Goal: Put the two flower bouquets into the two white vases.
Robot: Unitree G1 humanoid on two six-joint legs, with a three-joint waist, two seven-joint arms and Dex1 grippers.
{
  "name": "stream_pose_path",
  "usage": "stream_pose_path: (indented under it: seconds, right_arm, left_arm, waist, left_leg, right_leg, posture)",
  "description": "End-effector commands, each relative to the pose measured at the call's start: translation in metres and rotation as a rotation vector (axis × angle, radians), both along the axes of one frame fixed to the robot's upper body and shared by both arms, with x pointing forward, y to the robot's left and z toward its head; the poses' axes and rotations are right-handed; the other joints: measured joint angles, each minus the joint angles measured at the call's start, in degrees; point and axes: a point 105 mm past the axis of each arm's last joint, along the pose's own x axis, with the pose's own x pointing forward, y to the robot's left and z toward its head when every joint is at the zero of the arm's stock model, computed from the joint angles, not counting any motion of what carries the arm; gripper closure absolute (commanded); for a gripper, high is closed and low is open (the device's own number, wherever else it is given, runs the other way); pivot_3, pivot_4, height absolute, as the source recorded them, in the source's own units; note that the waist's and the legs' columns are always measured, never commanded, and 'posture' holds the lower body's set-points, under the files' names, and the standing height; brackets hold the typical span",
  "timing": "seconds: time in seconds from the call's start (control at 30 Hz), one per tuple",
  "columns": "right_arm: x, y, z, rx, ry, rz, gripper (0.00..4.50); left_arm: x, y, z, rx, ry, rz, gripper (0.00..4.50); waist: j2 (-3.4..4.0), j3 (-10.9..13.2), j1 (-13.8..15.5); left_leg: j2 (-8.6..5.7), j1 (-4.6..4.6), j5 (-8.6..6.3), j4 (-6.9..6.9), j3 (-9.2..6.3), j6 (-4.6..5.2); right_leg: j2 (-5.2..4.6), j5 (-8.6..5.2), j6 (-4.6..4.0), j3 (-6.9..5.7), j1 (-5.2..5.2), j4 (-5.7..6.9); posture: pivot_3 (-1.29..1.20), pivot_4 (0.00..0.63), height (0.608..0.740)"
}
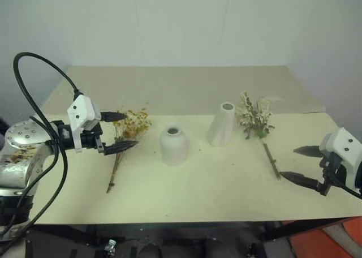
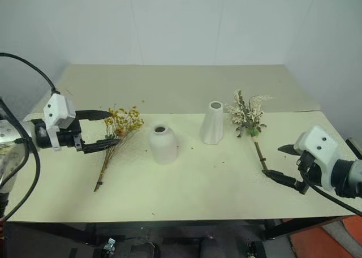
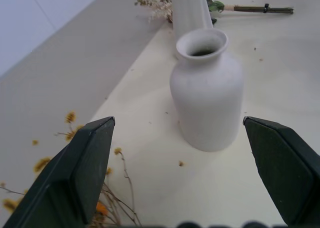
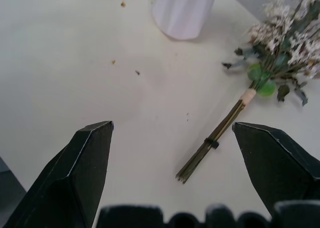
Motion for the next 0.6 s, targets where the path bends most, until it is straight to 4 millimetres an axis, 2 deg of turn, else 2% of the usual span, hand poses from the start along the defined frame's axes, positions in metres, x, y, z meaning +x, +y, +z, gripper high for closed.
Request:
stream_pose_path:
  seconds: [0.03,0.2,0.3,0.6]
  right_arm:
    - [-0.005,0.0,0.016,-0.01,-0.071,-0.017,0.04]
    - [-0.001,-0.001,0.016,-0.027,-0.07,-0.027,0.04]
    - [-0.003,-0.004,0.016,-0.02,-0.071,-0.04,0.04]
    - [-0.006,-0.006,0.014,-0.019,-0.093,-0.073,0.04]
  left_arm:
    - [0.002,0.004,0.006,0.015,-0.04,0.022,0.0]
    - [0.011,-0.002,0.003,0.037,-0.046,-0.013,0.0]
    - [0.012,-0.007,0.008,0.03,-0.061,-0.035,0.0]
    - [0.013,-0.005,0.011,0.026,-0.062,-0.029,0.0]
  waist:
    - [0.0,0.0,0.0]
    - [-0.02,0.0,0.0]
    - [-0.03,0.0,0.0]
    - [-0.03,0.0,0.0]
  left_leg:
    - [0.01,0.01,0.0,0.01,0.0,0.0]
    - [0.0,0.16,0.01,0.03,0.01,-0.01]
    - [0.01,0.11,0.01,0.04,0.01,-0.01]
    - [0.0,0.1,-0.01,0.02,0.0,0.02]
  right_leg:
    - [0.01,0.0,0.0,0.0,0.0,0.01]
    - [0.01,0.01,0.01,0.0,0.13,0.07]
    - [0.01,0.01,0.01,0.0,0.1,0.05]
    - [0.01,0.01,0.02,0.0,0.09,0.04]
  posture:
    - [0.0,0.15,0.74]
    - [0.0,0.15,0.74]
    - [0.0,0.15,0.74]
    - [0.0,0.15,0.74]
